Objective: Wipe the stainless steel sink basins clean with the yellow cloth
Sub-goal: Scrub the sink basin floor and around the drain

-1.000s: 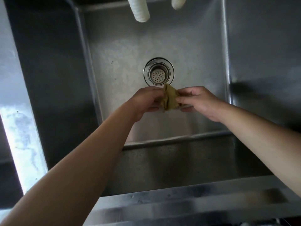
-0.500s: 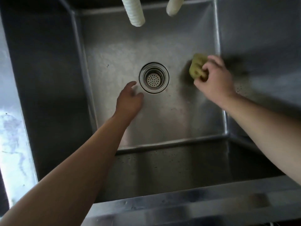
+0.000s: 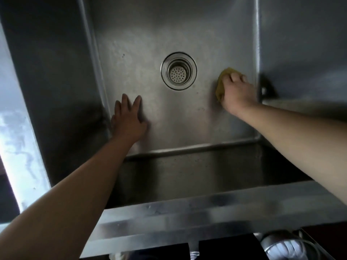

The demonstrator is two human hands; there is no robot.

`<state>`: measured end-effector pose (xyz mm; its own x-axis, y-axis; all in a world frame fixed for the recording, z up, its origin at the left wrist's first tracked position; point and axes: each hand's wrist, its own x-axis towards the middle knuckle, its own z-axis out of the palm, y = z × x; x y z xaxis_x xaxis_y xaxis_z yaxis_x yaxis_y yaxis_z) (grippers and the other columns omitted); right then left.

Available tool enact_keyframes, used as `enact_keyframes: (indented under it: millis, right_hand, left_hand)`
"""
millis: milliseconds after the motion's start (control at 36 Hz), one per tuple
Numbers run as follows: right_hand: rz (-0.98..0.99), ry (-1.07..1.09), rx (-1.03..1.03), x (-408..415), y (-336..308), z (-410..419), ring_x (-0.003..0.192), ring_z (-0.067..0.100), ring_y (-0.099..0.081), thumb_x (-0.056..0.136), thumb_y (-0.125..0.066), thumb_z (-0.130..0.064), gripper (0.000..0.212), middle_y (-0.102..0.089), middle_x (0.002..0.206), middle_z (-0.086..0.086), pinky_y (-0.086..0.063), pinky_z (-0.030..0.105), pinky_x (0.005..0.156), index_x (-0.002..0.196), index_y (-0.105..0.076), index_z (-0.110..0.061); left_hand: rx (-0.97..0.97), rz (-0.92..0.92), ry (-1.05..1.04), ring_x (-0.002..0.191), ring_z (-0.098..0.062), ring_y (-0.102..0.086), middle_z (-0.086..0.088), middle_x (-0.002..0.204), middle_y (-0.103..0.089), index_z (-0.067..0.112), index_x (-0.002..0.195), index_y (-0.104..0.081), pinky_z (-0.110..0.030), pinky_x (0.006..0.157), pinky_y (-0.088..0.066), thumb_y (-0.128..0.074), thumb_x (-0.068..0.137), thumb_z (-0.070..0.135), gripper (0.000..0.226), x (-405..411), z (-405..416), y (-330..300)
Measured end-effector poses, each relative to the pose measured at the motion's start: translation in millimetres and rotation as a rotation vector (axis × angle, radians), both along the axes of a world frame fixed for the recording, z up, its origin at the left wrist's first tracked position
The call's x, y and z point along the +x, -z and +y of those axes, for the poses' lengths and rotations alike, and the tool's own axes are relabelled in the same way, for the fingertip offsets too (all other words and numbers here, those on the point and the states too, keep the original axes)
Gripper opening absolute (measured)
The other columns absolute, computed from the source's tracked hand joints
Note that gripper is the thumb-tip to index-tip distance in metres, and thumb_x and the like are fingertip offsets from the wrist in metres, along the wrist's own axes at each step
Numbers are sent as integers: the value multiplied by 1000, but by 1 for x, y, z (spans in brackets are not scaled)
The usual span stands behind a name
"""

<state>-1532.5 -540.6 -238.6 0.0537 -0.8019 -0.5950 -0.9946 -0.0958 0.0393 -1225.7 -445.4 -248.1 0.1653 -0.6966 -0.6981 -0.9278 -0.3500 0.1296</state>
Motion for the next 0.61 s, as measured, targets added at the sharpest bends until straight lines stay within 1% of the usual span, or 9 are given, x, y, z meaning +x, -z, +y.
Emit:
enact_keyframes:
  millis: [83,194,278,389,444,500,528,583,611]
  right_hand:
    - [156,93,161,-8,-12,22,125,42,-45,84,-65,-24,63,-39,139,21,-45,45,94,138,-37,-10]
    - [250,181,409,-19,-17,54,127,36,-52,88,-60,-38,54,-52,140,17,-47,40,99,133,-54,-8]
    - [203,234,468,-16,-13,77,122,34,-57,89,-60,-43,51,-59,134,16,-47,35,97,124,-61,-7]
    - [133,241,515,-4,-16,79,117,33,-60,86,-54,-52,57,-61,130,15,-48,33,92,124,-62,-11]
    - [90,230,532,-4,-19,78,106,33,-63,80,-51,-53,50,-65,120,14,-51,32,86,109,-68,-16]
    - [55,202,537,-9,-22,78,91,29,-61,78,-57,-43,24,-67,105,10,-46,28,73,80,-61,-19]
    - [28,195,545,-10,-23,80,88,28,-59,81,-62,-38,21,-64,98,8,-40,28,69,71,-52,-22]
    - [-8,150,555,-7,-27,84,91,29,-59,84,-70,-35,32,-56,95,7,-36,28,70,69,-45,-24]
    - [-24,130,546,-4,-29,85,97,32,-59,85,-71,-36,28,-55,100,10,-38,29,73,74,-48,-24]
  left_hand:
    - [30,39,-41,152,-33,7,-3,166,13,38,156,-7,-56,118,-20,-61,86,33,89,-4,-1,-4]
    - [38,58,-73,151,-34,12,-4,165,17,38,156,-4,-60,118,-14,-63,82,31,95,-5,1,1]
    - [25,41,-45,150,-37,15,-6,164,21,38,156,2,-59,120,-11,-61,80,29,99,-7,6,6]
    - [36,15,-32,149,-38,18,-7,163,25,38,155,7,-62,119,-9,-59,83,30,99,-10,5,7]
    - [37,15,-35,149,-37,20,-7,162,26,39,155,9,-63,118,-9,-59,83,30,99,-11,4,8]
    - [43,16,-34,149,-37,21,-7,162,27,39,155,9,-63,118,-9,-59,83,30,99,-11,4,9]
    - [44,15,-32,149,-38,21,-7,162,27,38,155,10,-64,118,-9,-59,83,30,100,-11,4,9]
    - [33,12,-25,149,-38,20,-8,162,27,38,155,10,-64,118,-8,-59,83,30,100,-13,4,10]
    - [28,13,-27,149,-39,20,-8,162,26,38,155,9,-64,118,-8,-59,83,30,99,-13,5,10]
